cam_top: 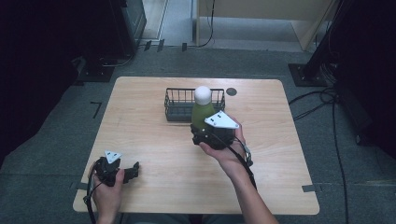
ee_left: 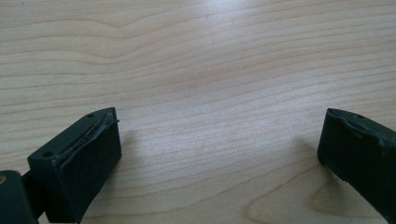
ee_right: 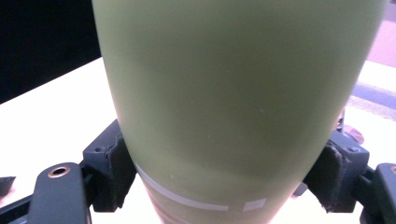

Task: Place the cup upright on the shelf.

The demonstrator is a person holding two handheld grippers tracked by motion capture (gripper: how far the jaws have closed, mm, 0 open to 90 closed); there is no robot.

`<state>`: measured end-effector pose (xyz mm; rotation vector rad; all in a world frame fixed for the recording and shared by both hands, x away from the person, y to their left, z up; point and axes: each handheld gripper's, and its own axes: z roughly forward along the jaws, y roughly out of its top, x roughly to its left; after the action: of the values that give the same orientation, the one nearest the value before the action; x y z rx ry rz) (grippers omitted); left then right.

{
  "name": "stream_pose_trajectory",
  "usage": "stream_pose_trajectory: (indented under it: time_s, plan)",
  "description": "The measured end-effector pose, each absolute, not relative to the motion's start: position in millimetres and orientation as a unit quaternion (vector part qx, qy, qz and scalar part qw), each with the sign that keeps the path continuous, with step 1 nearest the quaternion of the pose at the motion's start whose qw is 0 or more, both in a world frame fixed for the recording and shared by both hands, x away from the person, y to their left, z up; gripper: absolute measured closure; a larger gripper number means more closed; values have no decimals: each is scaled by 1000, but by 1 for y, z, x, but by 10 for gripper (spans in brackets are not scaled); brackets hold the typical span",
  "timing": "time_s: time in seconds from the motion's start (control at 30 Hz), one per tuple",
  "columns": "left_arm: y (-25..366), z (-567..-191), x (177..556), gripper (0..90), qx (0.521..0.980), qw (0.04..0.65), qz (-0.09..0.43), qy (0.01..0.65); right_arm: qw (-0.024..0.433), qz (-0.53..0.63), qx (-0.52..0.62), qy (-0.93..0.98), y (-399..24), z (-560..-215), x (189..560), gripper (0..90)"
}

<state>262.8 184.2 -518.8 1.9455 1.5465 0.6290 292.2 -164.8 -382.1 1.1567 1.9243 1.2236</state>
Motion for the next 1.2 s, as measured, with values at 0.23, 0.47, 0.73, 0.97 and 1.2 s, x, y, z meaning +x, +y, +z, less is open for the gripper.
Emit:
stream_pose_trajectory:
  time_s: [0.23, 0.47, 0.73, 0.97, 1.2]
  plan:
    - [184, -519, 263, 0, 728, 284, 235, 578, 300, 450, 442, 715, -173, -375, 306, 208]
    - [184, -519, 263, 0, 728, 284, 235, 578, 312, 447, 447, 709, -180, -365, 318, 208]
    - [184, -519, 263, 0, 728, 285, 235, 578, 324, 440, 454, 704, -186, -357, 335, 208]
    - [184, -519, 263, 0, 727, 285, 235, 578, 324, 442, 460, 698, -189, -351, 348, 208]
    - [184, -519, 263, 0, 728, 284, 235, 578, 331, 447, 463, 691, -190, -341, 361, 208]
